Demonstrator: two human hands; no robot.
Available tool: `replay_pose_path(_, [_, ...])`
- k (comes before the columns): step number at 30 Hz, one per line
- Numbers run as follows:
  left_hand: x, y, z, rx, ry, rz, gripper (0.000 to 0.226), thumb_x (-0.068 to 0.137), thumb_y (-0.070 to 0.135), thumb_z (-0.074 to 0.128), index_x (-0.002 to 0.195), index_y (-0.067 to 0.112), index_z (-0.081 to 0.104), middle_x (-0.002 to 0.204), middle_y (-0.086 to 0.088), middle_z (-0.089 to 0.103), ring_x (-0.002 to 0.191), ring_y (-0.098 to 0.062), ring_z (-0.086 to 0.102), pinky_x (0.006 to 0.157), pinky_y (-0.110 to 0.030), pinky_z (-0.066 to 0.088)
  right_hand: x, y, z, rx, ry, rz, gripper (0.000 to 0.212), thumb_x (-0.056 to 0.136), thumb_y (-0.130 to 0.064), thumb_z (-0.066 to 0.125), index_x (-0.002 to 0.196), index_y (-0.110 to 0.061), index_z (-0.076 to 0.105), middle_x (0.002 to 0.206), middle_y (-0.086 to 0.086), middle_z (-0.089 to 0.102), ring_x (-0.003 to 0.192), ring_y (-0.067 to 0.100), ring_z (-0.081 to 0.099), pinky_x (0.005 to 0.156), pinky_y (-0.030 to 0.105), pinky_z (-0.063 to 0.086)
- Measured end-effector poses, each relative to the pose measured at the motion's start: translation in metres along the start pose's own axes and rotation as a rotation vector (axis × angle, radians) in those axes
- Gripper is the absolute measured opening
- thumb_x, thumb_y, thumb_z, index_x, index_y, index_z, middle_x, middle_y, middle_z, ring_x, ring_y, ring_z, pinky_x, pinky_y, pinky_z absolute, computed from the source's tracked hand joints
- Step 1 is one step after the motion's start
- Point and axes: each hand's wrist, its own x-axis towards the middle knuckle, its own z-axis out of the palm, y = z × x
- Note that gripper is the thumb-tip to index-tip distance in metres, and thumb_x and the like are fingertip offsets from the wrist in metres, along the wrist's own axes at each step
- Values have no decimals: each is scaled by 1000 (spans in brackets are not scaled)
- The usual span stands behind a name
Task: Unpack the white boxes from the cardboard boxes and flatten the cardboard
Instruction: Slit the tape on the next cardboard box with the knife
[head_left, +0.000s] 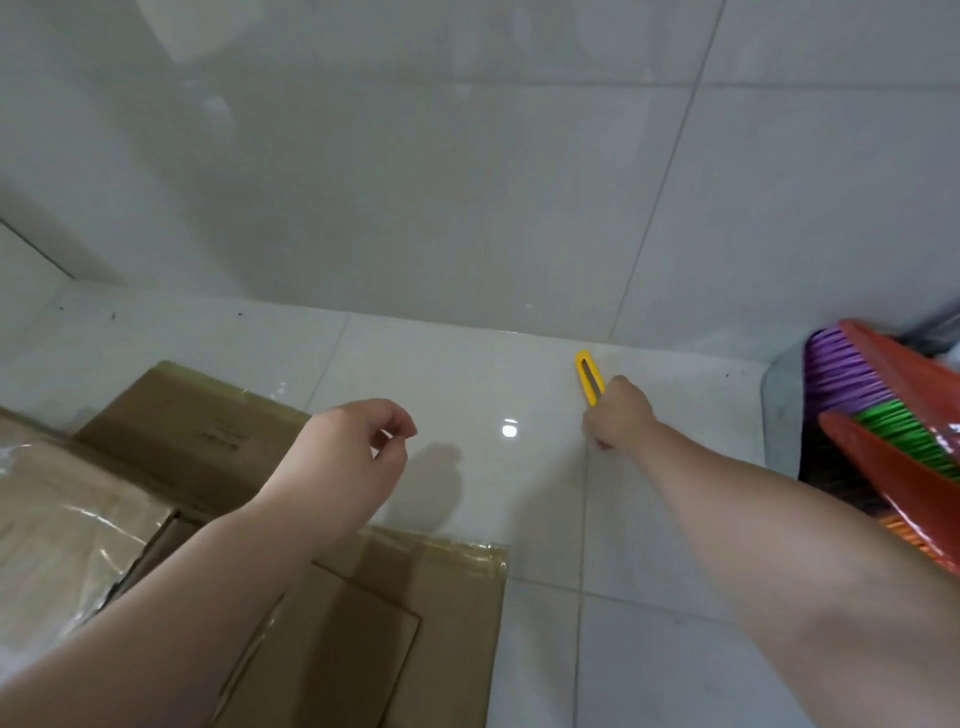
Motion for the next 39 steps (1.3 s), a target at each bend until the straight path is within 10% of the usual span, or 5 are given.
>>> replay_pose_path(10, [-40,-12,-82,-986,164,-146,18,99,10,46,102,8,63,97,-10,71,87,-21,67,84,-35,51,-196,-153,-56,1148,-843,-467,18,92,10,44,105,-1,52,87,10,60,71,20,61,63,29,53])
replay_pose_path(15, [-97,-24,-136,-1516,-47,-145,45,98,34,36,119,2,60,103,-10,68,76,-21,65,63,-32,51,-308,-192,-44,1166,-1246,-636,34,82,2,51,115,3,52,88,13,58,81,23,61,74,31,55])
replay_pose_path(20, [-135,-50,-150,-1672,-2,-94,44,91,40,45,121,12,62,107,0,70,95,-14,68,71,-29,59,-359,-206,-9,1122,-1260,-586,28,86,-3,53,114,0,57,89,17,61,79,26,66,71,32,57])
replay_pose_path(30, [-154,-73,-114,-1743,-184,68,30,100,38,38,119,19,50,104,-8,58,41,-24,47,41,-32,46,-370,-195,5,901,-835,-507,41,86,-46,52,73,-9,62,57,17,56,41,26,53,44,29,45])
replay_pose_path(39, [-145,-64,-122,-1456,-27,-103,36,100,29,36,115,5,57,70,-6,53,42,-20,39,39,-25,35,-351,-193,11,976,-1031,-526,16,98,-7,44,100,-2,59,82,12,59,65,18,60,60,29,53])
